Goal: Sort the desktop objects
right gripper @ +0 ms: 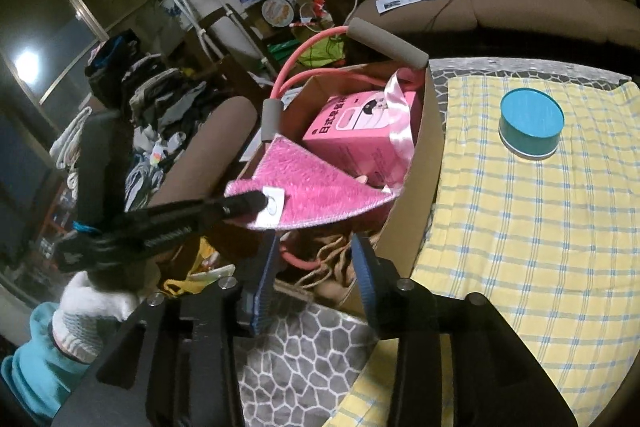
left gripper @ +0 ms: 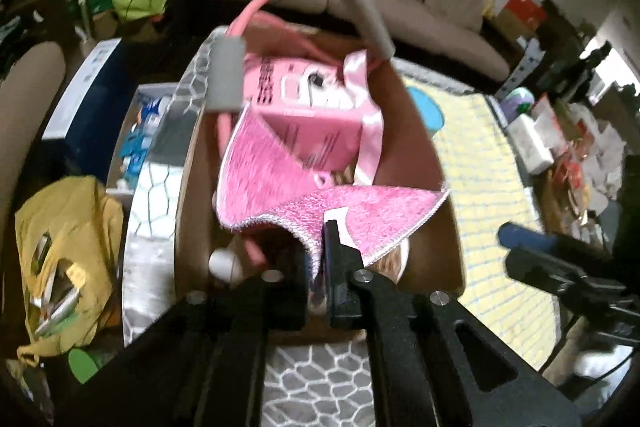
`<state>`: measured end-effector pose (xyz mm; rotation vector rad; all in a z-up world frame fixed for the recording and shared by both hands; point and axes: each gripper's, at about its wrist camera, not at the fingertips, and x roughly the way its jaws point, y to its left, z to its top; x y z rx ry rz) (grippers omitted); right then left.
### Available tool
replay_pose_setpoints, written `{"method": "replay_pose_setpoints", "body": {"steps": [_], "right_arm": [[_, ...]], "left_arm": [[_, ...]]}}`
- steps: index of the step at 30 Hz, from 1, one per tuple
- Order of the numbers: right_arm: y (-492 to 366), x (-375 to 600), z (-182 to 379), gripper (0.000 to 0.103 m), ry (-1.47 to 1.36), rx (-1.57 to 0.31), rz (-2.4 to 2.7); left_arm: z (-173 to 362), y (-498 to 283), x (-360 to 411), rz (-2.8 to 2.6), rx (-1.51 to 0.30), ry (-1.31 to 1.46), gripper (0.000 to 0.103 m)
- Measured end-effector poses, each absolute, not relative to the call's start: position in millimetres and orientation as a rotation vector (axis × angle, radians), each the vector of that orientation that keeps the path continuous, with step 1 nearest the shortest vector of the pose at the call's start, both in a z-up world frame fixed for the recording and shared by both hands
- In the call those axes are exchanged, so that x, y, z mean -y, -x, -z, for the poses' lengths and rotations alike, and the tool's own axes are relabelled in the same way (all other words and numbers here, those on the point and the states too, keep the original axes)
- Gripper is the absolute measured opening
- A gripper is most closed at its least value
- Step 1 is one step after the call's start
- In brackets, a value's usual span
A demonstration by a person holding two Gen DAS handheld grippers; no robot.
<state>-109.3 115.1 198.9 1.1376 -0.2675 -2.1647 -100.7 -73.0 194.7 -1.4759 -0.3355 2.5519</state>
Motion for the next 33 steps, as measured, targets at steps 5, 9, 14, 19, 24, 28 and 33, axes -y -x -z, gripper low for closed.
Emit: {"method": "replay_pose_setpoints", "body": {"steps": [5,9,14,19,24,28,33], "right_arm": [[96,-113,-202,0.067,-1.156,0.205,2.194],[87,-115,-202,0.082,-1.166,0.145,2.247],[72,-121,-200,0.098,-1.154,0.062,2.335],[60,-133,-192,0.103,-1.157,0.033,2.387],[51,-146,-185,0.103,-1.165,0.051,2.421],[44,-156,-183,0.103,-1.156,0.059,2.448],[38,-173,-171,0.103,-1.16,0.048,2.496]], "left_arm": [[-203,80,72,-2.552,0.349,1.441,0.059],[-217,64,65,-2.544,0.359,1.392,0.074],[-231,40,59,-2.564,0.383,1.306,0.093],[-228,22,44,-2.586,0.325,1.28,0.102],[-218,10,28,-2.566,0.319,1.281,0.102],[-211,0,13,-2.565,0.297,1.27,0.103],[-197,-12,-6,-2.613,0.257,1.244,0.103]]}}
